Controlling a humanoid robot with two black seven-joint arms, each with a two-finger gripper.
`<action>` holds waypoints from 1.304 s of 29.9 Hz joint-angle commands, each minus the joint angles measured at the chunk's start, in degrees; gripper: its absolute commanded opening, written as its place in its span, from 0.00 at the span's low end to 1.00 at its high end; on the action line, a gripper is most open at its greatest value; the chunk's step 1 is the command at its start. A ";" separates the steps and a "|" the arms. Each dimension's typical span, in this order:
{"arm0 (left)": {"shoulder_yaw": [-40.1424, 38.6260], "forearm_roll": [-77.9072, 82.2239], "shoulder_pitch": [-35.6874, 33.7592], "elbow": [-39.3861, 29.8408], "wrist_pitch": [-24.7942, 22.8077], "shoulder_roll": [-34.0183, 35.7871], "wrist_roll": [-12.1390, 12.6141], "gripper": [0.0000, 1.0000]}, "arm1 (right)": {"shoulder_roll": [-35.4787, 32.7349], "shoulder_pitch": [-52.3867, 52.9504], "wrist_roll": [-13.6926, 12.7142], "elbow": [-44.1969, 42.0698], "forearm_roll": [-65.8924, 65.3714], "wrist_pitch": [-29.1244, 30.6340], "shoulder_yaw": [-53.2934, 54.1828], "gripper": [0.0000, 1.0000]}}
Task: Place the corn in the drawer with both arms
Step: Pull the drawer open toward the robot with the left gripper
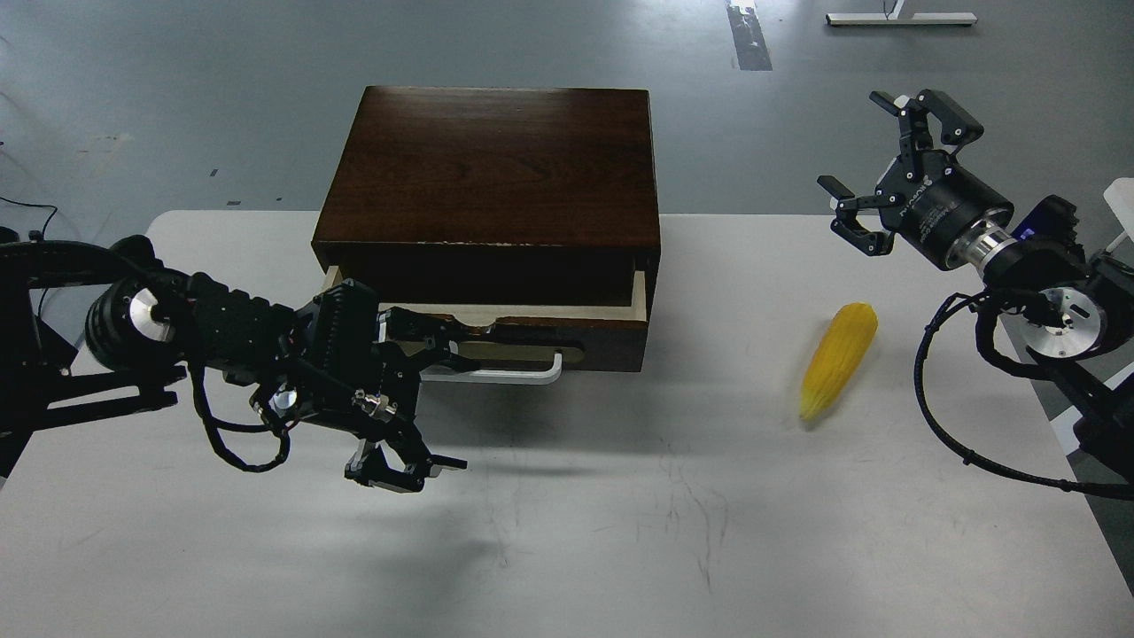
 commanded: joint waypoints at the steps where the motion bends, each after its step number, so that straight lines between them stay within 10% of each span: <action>1: 0.02 -0.01 0.26 -1.39 -0.27 1.56 -0.04 0.98 | -0.32 0.00 0.00 0.09 0.00 0.00 -0.08 1.00; 39: -0.15 -0.01 3.86 -8.42 -0.36 10.27 -0.04 0.98 | -0.41 0.88 -0.09 0.00 -0.09 -0.09 -0.61 1.00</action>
